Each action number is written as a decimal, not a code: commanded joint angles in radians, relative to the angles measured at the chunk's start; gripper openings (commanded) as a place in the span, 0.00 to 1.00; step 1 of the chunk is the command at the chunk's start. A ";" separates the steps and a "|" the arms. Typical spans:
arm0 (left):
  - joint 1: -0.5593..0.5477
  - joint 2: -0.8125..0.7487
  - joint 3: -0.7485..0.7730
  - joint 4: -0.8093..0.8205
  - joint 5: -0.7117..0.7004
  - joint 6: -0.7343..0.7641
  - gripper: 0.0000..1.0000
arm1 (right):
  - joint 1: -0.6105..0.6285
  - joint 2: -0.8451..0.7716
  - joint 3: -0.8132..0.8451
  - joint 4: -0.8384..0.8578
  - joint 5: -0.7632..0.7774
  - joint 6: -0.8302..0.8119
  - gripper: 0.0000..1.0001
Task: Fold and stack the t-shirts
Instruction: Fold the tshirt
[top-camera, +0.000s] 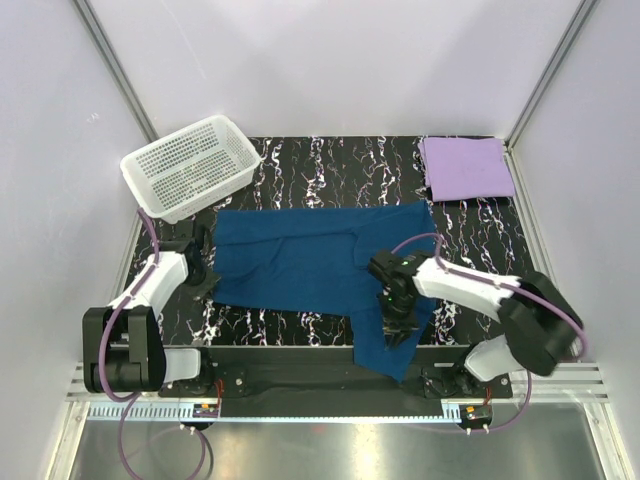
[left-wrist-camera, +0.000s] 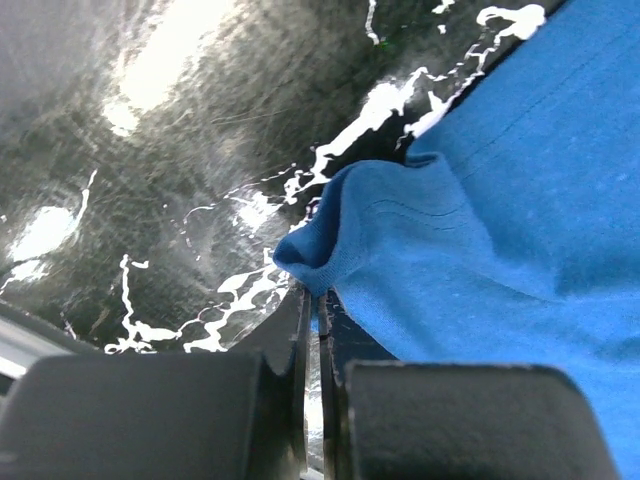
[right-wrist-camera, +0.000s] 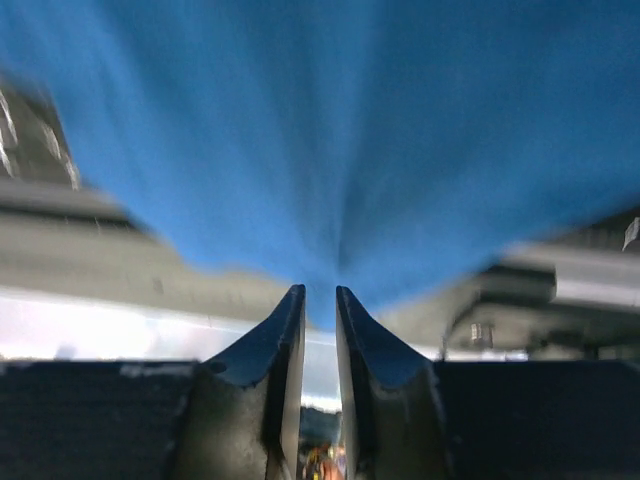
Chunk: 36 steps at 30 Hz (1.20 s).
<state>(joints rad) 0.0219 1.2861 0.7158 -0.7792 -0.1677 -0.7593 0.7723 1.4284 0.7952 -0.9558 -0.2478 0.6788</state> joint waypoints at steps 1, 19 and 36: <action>0.006 0.019 -0.001 0.058 0.040 0.021 0.00 | 0.005 0.113 0.065 0.179 0.116 0.025 0.24; 0.006 0.078 0.054 0.115 0.206 0.123 0.00 | -0.096 0.420 0.561 0.036 0.277 -0.203 0.56; 0.006 0.084 0.065 0.120 0.232 0.155 0.00 | 0.145 0.214 0.214 0.241 0.071 -0.107 0.35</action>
<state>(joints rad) 0.0219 1.3724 0.7387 -0.6746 0.0486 -0.6235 0.8795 1.6138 0.9874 -0.8116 -0.1513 0.5587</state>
